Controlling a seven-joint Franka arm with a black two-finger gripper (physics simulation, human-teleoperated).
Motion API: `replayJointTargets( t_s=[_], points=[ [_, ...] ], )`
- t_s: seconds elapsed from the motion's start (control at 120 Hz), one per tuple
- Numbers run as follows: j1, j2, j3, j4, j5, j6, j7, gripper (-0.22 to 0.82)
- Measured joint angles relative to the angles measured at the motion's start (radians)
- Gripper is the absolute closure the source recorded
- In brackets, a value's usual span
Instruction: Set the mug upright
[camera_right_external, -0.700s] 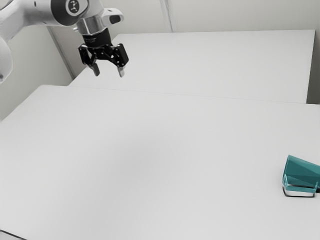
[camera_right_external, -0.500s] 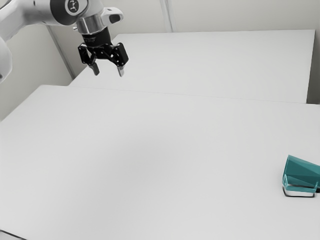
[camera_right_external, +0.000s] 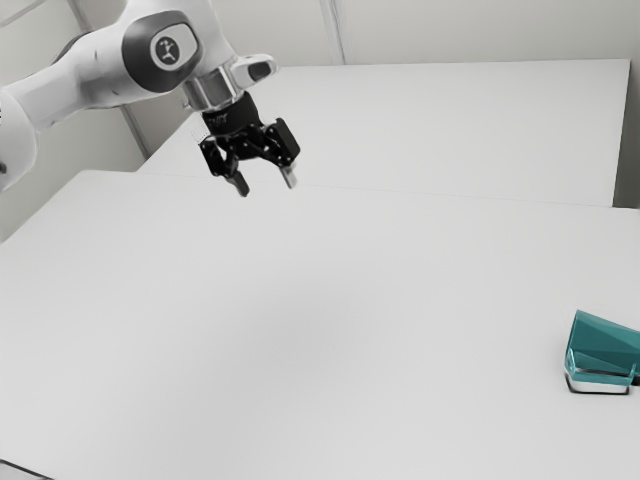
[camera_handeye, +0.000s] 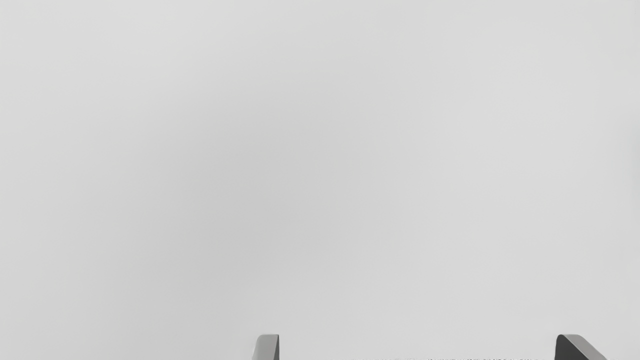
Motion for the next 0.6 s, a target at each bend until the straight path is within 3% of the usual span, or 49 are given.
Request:
replayJointTargets(
  t_s=[0.167, 0.358, 0.6],
  points=[
    [0.008, 0.001, -0.033, -0.162, -0.198, 0.186, 0.065, 0.00],
    [-0.014, 0.121, -0.159, -0.213, -0.306, 0.445, 0.157, 0.00],
    [-0.165, 0.274, -0.191, -0.232, -0.411, 0.748, 0.238, 0.00]
  ],
)
